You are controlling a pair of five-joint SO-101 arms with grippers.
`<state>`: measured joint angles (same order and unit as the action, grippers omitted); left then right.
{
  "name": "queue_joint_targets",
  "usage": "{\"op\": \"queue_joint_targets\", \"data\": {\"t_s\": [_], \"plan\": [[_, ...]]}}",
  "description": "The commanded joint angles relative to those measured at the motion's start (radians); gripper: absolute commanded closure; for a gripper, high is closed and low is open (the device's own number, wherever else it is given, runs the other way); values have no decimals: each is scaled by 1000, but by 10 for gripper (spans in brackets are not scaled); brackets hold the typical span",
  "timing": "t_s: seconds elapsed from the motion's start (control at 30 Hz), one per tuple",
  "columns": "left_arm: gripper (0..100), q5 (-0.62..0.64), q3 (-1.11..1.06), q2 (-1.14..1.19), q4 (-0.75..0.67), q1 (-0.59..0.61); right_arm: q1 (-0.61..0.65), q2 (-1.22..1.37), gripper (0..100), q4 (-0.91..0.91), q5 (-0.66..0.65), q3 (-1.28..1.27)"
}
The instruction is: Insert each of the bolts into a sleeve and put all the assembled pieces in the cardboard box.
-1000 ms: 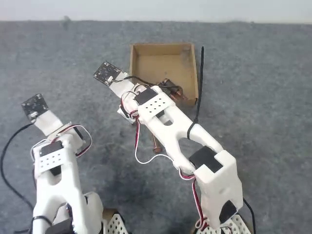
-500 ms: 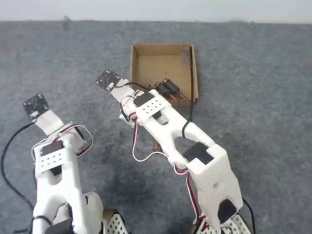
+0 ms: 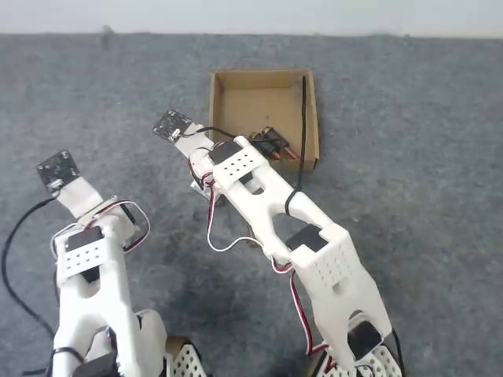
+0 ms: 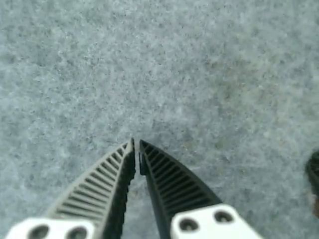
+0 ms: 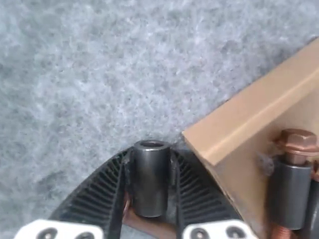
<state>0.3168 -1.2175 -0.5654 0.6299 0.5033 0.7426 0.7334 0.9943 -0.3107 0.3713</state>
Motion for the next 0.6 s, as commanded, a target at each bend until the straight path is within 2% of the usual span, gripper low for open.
{"op": "queue_joint_targets", "data": {"t_s": [0.0, 0.2, 0.37, 0.5, 0.57], "plan": [[989, 6, 51, -3, 2, -6, 7, -16, 993, 39, 5, 41], [989, 6, 51, -3, 0, -8, -24, -131, 993, 117, 15, 35], [989, 6, 41, -3, -8, -29, -97, -236, 993, 225, 86, 34], [989, 8, -12, -9, -109, -51, -163, -297, 993, 321, 117, 34], [989, 8, -15, -9, -115, -54, -193, -320, 993, 369, 123, 32]]}}
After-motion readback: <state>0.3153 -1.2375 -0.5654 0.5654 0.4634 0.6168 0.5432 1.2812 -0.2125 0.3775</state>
